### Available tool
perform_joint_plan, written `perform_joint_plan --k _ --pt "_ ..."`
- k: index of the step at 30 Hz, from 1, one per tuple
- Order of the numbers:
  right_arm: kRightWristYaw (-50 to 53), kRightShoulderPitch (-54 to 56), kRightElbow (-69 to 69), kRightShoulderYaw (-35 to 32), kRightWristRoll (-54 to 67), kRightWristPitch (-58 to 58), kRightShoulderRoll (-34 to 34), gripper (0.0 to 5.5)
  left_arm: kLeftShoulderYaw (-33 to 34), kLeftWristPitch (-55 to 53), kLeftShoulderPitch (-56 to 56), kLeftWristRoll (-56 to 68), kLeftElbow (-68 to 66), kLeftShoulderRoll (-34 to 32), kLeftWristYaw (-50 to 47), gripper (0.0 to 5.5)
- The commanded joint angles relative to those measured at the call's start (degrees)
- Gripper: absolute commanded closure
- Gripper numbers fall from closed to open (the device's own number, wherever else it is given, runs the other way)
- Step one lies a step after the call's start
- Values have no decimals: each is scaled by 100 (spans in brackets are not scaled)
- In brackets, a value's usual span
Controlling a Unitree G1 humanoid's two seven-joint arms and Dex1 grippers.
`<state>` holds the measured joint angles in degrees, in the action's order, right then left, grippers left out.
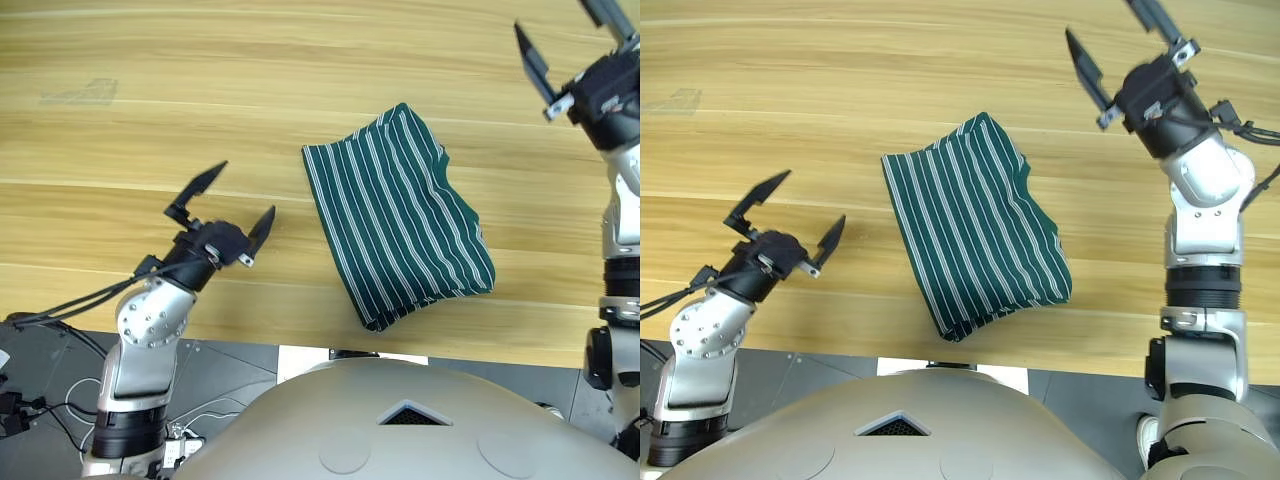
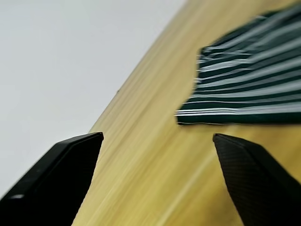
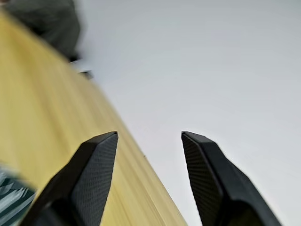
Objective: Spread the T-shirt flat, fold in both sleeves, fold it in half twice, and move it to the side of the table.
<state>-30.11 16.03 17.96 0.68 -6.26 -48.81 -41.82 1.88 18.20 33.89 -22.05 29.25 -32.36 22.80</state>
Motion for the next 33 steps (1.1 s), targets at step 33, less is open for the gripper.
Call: perform_joint_plan --k 33 --pt "5364 335 1533 3065 -6386 -3661 -2169 300 -2106 1831 184 -2460 -580 -626 -429 117"
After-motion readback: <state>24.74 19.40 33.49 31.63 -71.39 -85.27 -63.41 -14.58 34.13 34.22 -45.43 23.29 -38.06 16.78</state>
